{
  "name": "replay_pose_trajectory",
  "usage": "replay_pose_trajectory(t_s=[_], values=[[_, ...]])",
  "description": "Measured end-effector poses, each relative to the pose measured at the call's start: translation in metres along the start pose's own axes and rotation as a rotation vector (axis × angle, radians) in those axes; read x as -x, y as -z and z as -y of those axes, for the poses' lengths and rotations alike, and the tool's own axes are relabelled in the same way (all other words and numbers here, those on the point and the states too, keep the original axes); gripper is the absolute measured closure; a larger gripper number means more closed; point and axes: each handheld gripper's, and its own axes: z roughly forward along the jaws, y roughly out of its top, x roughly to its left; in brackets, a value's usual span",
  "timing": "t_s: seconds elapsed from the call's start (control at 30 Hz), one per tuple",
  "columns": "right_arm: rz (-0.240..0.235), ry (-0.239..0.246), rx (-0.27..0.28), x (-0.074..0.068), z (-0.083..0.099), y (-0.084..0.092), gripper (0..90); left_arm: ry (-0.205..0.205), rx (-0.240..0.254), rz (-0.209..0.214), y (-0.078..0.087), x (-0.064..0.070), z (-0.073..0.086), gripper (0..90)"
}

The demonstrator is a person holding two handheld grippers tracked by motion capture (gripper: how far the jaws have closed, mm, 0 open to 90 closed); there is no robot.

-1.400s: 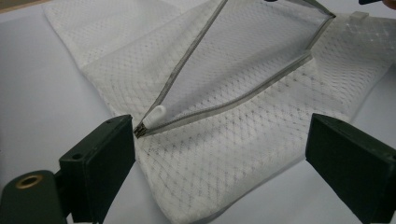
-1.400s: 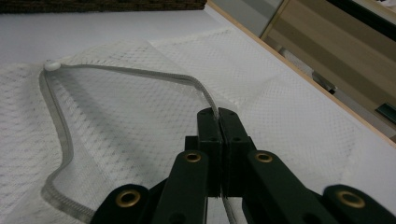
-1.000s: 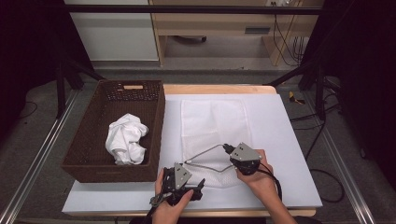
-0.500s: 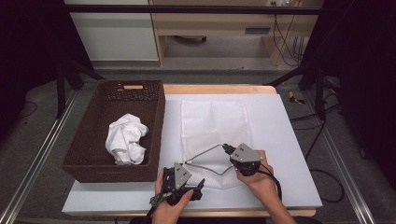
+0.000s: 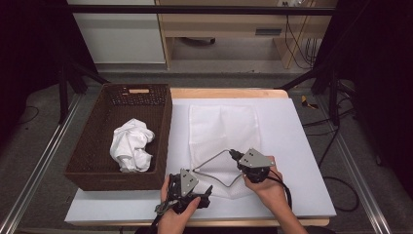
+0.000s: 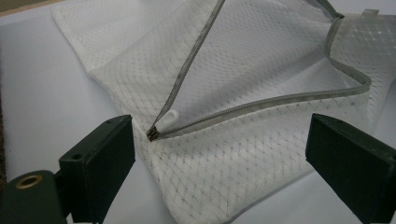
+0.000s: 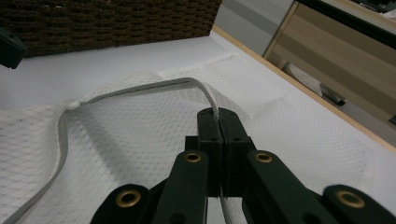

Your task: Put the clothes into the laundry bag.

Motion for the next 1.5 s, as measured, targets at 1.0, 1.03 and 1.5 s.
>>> replay_pose_trajectory(t_s=[1.0,1.03,1.5], values=[[-0.047,-0.022,-0.047,-0.003,0.001,-0.003,89.3,-0.033,-0.006,0.062,0.053,-0.021,-0.068,6.5],[-0.046,-0.022,-0.047,-0.003,0.001,-0.002,89.4,-0.027,-0.007,0.068,0.055,-0.024,-0.071,6.5],[-0.057,-0.015,-0.053,-0.003,0.002,-0.002,89.3,-0.064,-0.108,-0.015,0.074,-0.077,-0.102,6.7]])
